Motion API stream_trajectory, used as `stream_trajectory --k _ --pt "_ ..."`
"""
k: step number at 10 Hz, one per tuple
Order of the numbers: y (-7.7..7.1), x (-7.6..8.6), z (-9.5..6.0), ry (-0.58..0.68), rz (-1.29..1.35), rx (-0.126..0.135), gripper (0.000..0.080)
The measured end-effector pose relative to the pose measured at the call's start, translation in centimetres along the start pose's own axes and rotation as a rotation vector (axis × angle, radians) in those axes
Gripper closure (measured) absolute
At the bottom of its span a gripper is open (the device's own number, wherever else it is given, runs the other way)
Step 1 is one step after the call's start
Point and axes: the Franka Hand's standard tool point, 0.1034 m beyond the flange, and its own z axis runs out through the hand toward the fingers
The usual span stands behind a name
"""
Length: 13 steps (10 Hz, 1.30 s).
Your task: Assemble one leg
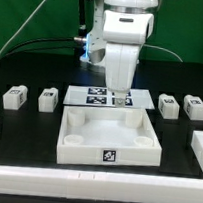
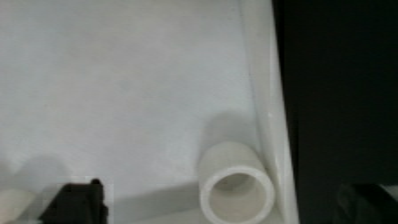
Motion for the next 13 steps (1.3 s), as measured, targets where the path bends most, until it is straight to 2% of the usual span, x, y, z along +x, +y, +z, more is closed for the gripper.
stream_trajectory --k 3,4,7,10,13 --pt "-0.1 0.0 0.2 -0.001 -0.015 0.008 0.015" --pt "-0.5 -0.1 1.0 -0.007 -0.066 0.043 0.015" --pt "-1.1 -0.7 2.2 -0.005 -0.189 0.059 0.015" --pt "-2.3 -1.7 3.4 -0.003 -0.182 0.089 0.015" --pt "-2.9 -1.4 4.5 0.0 -0.178 0.113 0.015"
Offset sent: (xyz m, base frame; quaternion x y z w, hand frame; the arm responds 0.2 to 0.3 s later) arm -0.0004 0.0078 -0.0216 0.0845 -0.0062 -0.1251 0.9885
